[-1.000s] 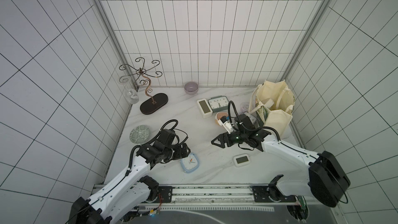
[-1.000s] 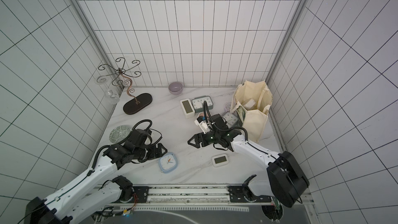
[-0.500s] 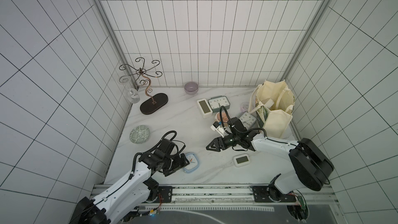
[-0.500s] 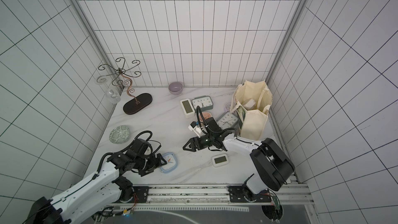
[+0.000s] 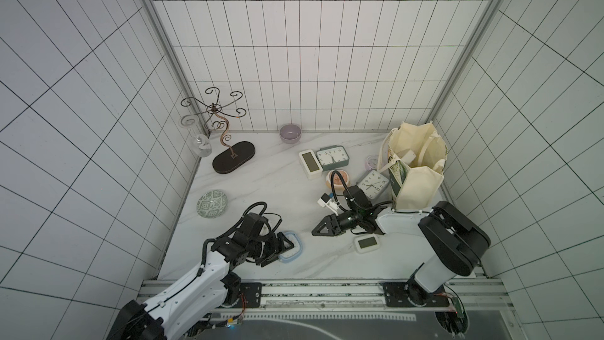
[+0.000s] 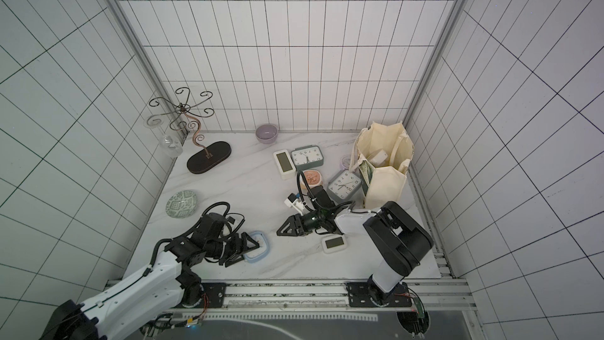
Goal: Put the alarm clock into the canvas bag
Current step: Pick up the alarm from the center of the board.
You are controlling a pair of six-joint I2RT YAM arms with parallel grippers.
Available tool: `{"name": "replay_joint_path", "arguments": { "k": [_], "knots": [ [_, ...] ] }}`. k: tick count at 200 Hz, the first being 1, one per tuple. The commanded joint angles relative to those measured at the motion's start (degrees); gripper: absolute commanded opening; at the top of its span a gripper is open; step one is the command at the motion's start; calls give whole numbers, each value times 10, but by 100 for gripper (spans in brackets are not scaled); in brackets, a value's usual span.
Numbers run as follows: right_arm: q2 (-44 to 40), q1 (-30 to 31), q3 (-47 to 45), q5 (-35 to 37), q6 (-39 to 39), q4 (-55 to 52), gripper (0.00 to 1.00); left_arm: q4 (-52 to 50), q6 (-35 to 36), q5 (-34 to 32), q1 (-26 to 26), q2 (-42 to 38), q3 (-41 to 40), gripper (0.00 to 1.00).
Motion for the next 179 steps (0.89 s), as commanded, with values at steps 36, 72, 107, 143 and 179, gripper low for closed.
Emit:
{"name": "replay_joint_path", "arguments": {
  "k": [36, 72, 107, 143, 179],
  "knots": [
    [47, 18, -22, -22, 58, 83, 59, 103, -14, 23, 1, 23, -27, 72],
    [84, 23, -14, -15, 80, 116, 54, 111, -9, 14, 5, 26, -32, 72],
    [102, 35, 0, -5, 80, 118, 48, 128, -5, 16, 10, 37, -40, 72],
    [126, 43, 16, 2, 89, 122, 45, 141, 3, 18, 16, 54, -40, 72],
    [144, 49, 31, 5, 94, 133, 45, 163, 11, 23, 22, 75, -44, 72]
  ]
}}
